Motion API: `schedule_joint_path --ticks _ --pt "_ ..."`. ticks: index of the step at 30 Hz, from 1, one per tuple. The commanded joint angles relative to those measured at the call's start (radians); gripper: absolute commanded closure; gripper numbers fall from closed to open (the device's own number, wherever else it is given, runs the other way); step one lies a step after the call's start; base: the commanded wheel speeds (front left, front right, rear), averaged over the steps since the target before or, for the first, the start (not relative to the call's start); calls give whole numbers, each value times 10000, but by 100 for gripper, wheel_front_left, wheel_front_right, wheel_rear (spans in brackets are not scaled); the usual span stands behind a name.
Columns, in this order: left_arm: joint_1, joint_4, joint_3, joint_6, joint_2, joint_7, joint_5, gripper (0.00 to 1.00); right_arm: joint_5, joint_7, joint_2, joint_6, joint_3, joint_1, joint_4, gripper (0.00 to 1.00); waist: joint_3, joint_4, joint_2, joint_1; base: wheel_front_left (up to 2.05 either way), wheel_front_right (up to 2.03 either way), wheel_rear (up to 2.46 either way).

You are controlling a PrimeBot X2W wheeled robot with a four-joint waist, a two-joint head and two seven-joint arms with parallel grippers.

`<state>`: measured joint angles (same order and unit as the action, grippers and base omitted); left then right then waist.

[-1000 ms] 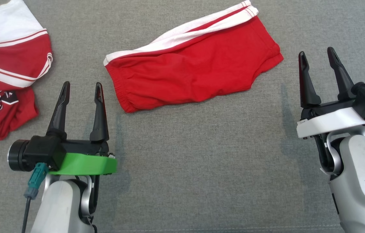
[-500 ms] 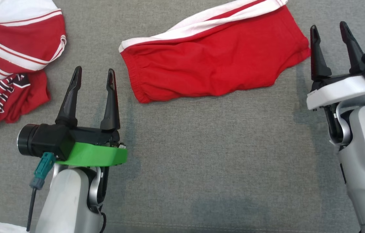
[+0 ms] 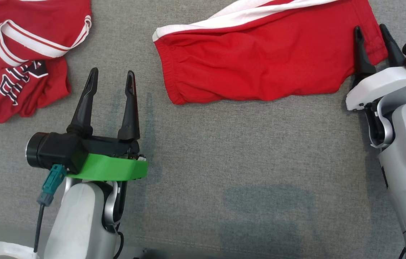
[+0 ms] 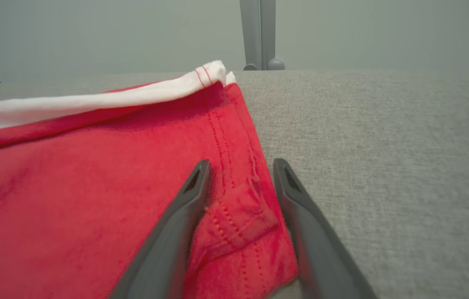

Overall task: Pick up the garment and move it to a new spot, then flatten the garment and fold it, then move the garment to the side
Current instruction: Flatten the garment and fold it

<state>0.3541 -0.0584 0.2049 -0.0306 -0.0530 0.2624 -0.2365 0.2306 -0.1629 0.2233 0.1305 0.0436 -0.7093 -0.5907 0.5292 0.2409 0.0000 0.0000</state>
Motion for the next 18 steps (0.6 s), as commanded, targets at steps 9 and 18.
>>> schedule_joint_path --ticks 9,18 --pt "-142 -80 -305 -73 5 34 277 0 620 -228 -477 2 245 1436 800 100 -552 -822 0 0 0 0 0" --pt "-633 -45 -637 -67 -151 34 448 0 913 -346 -819 -4 -475 3738 2351 100 -1193 -1624 0 0 0 0 0"
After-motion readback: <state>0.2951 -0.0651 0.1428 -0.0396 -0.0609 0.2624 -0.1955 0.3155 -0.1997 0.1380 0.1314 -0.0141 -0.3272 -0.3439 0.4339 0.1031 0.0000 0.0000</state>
